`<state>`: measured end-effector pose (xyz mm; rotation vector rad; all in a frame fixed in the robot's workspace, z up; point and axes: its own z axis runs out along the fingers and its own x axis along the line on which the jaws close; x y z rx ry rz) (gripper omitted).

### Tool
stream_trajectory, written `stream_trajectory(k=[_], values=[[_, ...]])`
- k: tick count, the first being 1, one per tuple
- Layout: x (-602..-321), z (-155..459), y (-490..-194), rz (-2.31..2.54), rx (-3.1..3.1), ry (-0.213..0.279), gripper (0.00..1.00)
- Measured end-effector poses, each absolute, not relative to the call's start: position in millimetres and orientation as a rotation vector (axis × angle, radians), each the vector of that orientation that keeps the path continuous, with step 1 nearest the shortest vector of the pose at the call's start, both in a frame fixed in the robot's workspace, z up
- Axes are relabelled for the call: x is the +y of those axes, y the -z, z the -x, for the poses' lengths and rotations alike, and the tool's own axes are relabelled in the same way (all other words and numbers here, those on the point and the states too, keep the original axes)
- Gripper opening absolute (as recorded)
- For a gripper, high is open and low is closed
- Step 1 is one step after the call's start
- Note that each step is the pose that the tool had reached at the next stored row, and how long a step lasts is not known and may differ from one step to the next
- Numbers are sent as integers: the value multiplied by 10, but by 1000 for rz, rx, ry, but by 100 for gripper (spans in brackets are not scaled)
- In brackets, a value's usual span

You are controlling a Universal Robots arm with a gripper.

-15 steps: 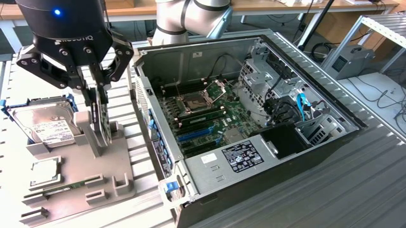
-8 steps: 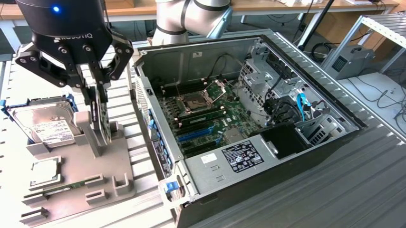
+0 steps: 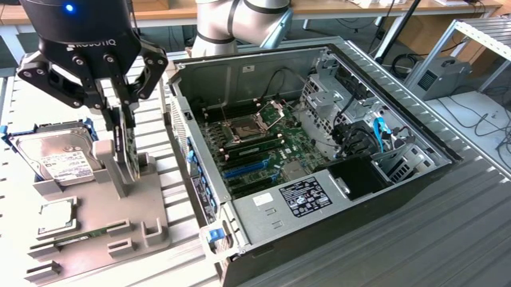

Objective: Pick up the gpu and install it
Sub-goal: 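Pick up the gpu and move the gpu toward the slot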

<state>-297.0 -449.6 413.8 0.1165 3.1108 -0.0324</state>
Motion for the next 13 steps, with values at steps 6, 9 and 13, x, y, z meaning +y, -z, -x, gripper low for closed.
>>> stream_trajectory(k=[6, 9, 13], values=[[-4496, 2971, -4156, -117, 3111, 32, 26], [-4496, 2970, -4165, -117, 3111, 32, 26], [-4496, 2971, -4185, -117, 3111, 32, 26]])
